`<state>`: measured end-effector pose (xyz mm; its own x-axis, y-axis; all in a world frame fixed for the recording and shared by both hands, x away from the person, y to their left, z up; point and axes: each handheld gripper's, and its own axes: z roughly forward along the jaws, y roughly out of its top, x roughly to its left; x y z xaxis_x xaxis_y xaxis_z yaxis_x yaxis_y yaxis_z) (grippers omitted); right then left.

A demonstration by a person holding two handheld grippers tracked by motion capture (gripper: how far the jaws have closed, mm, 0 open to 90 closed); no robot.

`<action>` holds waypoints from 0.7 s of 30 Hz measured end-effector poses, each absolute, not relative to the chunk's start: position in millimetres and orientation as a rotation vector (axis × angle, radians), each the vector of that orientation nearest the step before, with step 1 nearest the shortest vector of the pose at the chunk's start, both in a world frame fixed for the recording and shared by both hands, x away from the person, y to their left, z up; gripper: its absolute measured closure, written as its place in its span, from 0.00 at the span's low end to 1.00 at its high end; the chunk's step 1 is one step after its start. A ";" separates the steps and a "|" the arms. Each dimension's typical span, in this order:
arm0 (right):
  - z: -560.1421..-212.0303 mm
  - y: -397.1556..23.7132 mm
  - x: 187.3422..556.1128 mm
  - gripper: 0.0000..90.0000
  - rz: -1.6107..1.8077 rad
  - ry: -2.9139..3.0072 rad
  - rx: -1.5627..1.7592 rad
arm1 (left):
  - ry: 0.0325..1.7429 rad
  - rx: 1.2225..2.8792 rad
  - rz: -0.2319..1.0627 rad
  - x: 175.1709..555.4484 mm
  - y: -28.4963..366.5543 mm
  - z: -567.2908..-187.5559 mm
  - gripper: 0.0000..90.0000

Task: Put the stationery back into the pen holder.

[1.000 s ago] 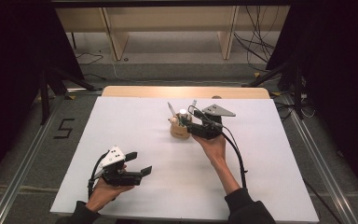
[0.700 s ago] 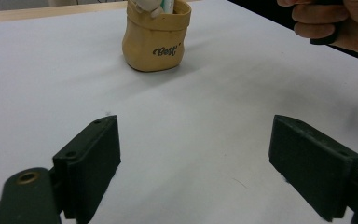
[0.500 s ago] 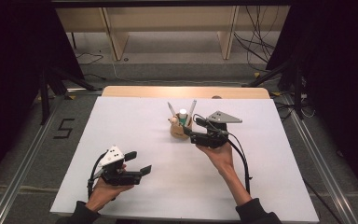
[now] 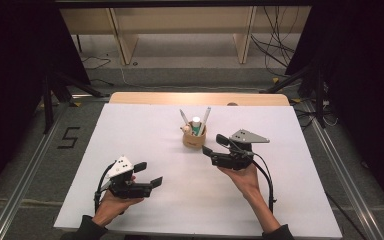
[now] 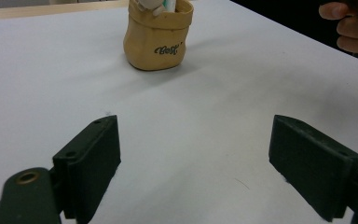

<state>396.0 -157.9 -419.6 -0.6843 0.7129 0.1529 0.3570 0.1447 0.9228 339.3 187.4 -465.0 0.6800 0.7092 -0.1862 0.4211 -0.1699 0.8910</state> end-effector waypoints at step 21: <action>-437.3 -189.5 361.1 0.30 1.522 2.173 1.053 | 0.893 1.804 0.331 340.8 186.5 -464.9 0.18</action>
<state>361.1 -189.5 -437.3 -0.6926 0.7011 0.1695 0.3990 0.1766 0.8998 340.8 186.5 -464.9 0.6834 0.7070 -0.1819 0.4171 -0.1737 0.8921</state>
